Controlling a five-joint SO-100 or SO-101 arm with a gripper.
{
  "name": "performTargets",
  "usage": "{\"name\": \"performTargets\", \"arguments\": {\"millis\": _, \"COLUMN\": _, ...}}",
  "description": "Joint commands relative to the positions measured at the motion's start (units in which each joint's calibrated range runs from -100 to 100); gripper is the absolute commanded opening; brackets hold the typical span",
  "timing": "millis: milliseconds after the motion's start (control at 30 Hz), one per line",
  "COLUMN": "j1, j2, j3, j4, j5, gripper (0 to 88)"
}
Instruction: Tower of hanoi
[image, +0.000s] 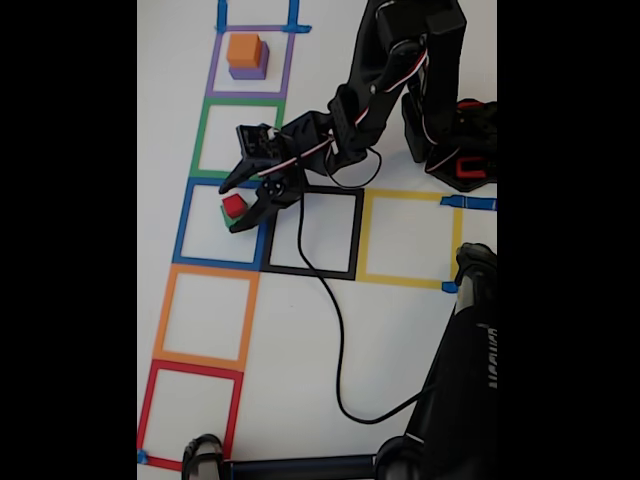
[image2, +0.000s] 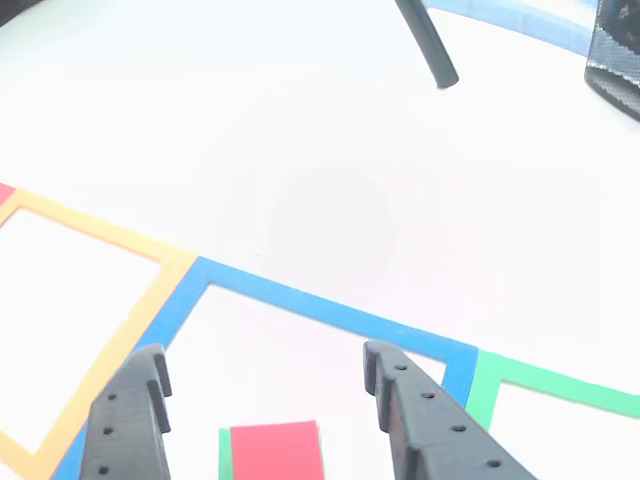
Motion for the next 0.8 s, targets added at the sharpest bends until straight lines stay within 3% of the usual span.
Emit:
{"name": "performTargets", "arguments": {"millis": 0, "j1": 2.82, "j2": -8.25, "j3": -6.49, "j4": 10.89, "j5": 0.72, "gripper": 17.2}}
{"name": "performTargets", "arguments": {"millis": 200, "j1": 5.98, "j2": -22.14, "j3": -13.58, "j4": 35.34, "j5": 0.72, "gripper": 1.3}}
{"name": "performTargets", "arguments": {"millis": 500, "j1": 14.70, "j2": -47.97, "j3": -24.22, "j4": 84.01, "j5": 0.72, "gripper": 1.2}}
{"name": "performTargets", "arguments": {"millis": 633, "j1": 22.57, "j2": -51.53, "j3": -37.49, "j4": 105.22, "j5": 0.72, "gripper": 1.1}}
{"name": "performTargets", "arguments": {"millis": 767, "j1": 32.35, "j2": -48.70, "j3": -53.13, "j4": 118.50, "j5": 0.72, "gripper": 1.1}}
